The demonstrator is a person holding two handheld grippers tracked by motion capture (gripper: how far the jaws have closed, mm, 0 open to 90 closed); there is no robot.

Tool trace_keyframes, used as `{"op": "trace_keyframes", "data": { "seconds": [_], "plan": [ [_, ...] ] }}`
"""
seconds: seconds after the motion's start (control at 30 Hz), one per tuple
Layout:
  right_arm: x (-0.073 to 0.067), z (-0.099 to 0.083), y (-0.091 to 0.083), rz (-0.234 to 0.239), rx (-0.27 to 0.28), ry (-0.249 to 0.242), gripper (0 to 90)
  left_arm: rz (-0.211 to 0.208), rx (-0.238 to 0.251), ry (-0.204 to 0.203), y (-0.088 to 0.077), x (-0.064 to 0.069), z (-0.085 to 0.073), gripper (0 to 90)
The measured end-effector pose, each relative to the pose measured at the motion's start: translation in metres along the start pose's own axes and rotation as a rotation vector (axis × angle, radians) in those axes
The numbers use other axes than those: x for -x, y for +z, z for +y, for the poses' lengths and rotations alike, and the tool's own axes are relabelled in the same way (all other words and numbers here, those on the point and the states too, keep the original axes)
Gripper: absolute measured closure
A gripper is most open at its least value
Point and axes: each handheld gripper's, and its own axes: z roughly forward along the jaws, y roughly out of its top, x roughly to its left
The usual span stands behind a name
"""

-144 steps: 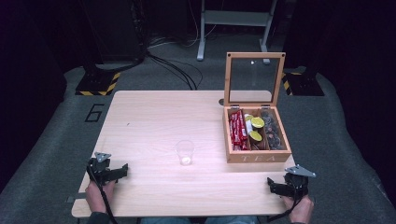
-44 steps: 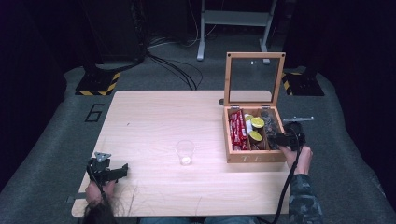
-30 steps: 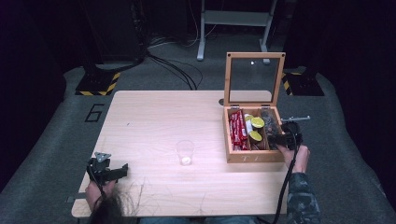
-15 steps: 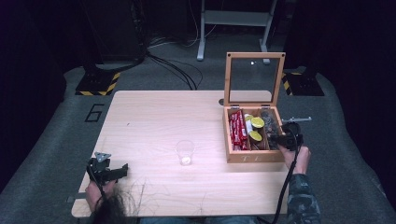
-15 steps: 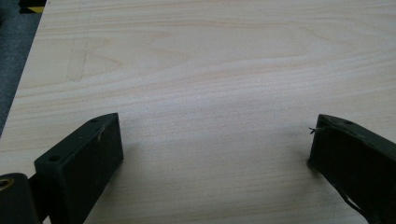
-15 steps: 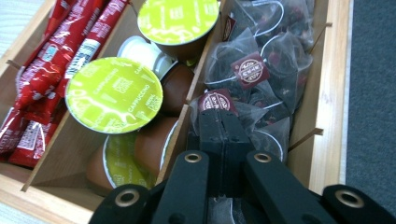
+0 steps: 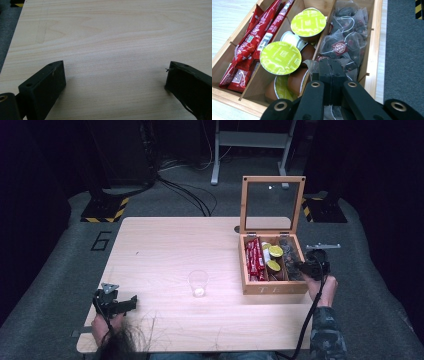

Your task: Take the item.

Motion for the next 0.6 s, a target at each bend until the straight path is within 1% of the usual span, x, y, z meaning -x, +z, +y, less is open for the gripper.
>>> {"op": "trace_keyframes", "data": {
  "seconds": [0.03,0.07,0.17,0.2,0.23,0.33,0.37,0.4,0.53,0.6],
  "plan": [
    [0.000,0.001,-0.002,0.001,0.003,0.000,90.0,0.001,0.002,0.001,0.000,0.000,0.000,2.3],
    [0.001,0.001,-0.005,-0.004,0.008,-0.012,90.0,0.000,0.000,0.000,0.000,0.000,0.000,2.3],
    [0.000,0.003,-0.009,-0.008,0.013,-0.002,90.0,0.000,0.000,0.000,0.000,0.000,0.000,2.3],
    [-0.001,0.004,-0.013,-0.008,0.024,-0.002,90.0,0.000,0.000,-0.002,0.000,0.000,0.000,2.3],
    [-0.001,0.005,-0.015,-0.009,0.025,-0.012,90.0,0.001,0.003,0.002,0.000,0.000,0.000,2.3],
    [-0.003,0.008,-0.020,-0.014,0.031,-0.018,90.0,0.000,0.000,-0.002,0.000,0.000,0.000,2.3],
    [-0.004,0.009,-0.022,-0.013,0.037,-0.021,90.0,0.001,0.003,0.002,0.000,0.000,0.000,2.3],
    [-0.004,0.009,-0.023,-0.015,0.037,-0.031,90.0,0.000,0.000,0.000,0.000,0.000,0.000,2.3],
    [-0.008,0.013,-0.029,-0.015,0.052,-0.033,90.0,0.001,0.002,0.000,0.000,0.000,0.000,2.3],
    [-0.010,0.015,-0.033,-0.015,0.059,-0.043,90.0,0.000,0.001,-0.001,0.000,0.000,0.000,2.3]
  ]
}}
